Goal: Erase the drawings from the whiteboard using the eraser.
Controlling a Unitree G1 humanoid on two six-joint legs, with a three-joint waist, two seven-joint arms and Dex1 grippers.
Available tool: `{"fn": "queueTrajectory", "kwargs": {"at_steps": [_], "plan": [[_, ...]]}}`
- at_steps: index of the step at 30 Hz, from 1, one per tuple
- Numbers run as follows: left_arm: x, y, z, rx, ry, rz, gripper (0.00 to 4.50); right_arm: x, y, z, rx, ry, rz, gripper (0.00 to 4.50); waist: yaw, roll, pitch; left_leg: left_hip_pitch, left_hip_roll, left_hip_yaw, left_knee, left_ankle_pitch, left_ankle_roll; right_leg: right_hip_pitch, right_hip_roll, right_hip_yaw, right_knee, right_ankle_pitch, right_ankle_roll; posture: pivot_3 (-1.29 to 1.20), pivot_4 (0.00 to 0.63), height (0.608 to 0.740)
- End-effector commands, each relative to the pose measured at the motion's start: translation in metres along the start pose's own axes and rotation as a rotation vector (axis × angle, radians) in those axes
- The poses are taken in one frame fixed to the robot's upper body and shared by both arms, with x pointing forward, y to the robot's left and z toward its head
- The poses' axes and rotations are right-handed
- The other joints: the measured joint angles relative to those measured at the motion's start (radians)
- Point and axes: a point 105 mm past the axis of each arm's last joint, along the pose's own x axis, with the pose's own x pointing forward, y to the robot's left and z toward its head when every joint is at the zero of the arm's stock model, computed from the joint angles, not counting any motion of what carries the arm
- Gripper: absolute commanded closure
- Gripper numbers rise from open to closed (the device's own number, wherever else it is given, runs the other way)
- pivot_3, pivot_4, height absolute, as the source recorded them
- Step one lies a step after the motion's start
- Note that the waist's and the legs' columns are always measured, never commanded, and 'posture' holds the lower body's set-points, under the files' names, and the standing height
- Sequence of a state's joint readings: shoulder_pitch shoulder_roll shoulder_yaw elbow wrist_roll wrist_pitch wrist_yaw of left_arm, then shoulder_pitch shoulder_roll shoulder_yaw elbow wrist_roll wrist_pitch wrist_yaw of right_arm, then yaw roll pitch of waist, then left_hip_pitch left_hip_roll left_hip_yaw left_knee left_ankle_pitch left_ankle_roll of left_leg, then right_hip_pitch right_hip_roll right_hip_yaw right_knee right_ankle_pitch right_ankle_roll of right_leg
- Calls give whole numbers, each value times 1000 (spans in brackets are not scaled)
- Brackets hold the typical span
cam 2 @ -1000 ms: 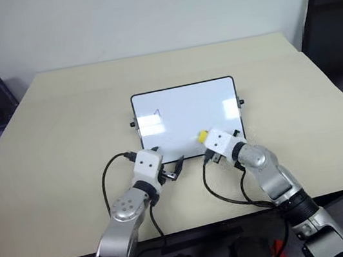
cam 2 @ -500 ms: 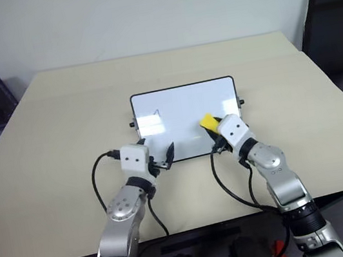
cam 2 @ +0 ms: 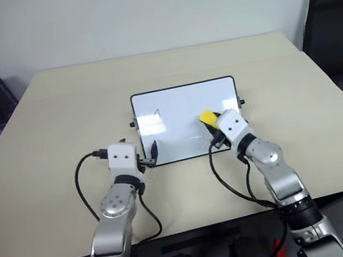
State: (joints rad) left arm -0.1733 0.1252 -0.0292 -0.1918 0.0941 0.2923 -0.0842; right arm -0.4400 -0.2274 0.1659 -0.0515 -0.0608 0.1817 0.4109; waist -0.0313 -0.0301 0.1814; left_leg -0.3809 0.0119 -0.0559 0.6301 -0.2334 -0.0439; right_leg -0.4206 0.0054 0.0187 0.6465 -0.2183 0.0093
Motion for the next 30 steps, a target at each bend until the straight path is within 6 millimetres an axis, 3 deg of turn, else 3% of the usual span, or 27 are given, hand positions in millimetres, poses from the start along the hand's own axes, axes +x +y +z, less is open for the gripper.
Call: {"fn": "queueTrajectory", "kwargs": {"at_steps": [1, 7, 17, 30], "plan": [[3, -4, 15, -13, -61, -23, 0, 16, 4, 28, -43, -106, 27, 3251, -1, 0, 0, 0, 0, 0, 0, 0, 0, 0, 0, 0, 0, 0, 0, 0, 150, 740], [3, -4, 11, -14, -45, -45, 0, 51, 26, 54, -39, -199, 114, 3251, -3, 0, 0, 0, 0, 1, -1, 0, 0, 0, 0, 1, 0, 0, 0, 0, 150, 740], [1, 2, 8, -5, -34, -26, 0, 99, 49, 49, -173, -97, 176, 3251, 1, 0, 0, 0, 0, 0, 0, 0, 0, 0, 0, 0, 0, 0, -1, 0, 150, 740], [-1, 1, 9, 3, -36, -18, 0, 109, 49, 30, -223, -17, 167, 3251, 1, 0, 0, -1, 1, 0, -1, 0, 0, -1, 0, 0, 1, 0, -1, 0, 150, 740]]}}
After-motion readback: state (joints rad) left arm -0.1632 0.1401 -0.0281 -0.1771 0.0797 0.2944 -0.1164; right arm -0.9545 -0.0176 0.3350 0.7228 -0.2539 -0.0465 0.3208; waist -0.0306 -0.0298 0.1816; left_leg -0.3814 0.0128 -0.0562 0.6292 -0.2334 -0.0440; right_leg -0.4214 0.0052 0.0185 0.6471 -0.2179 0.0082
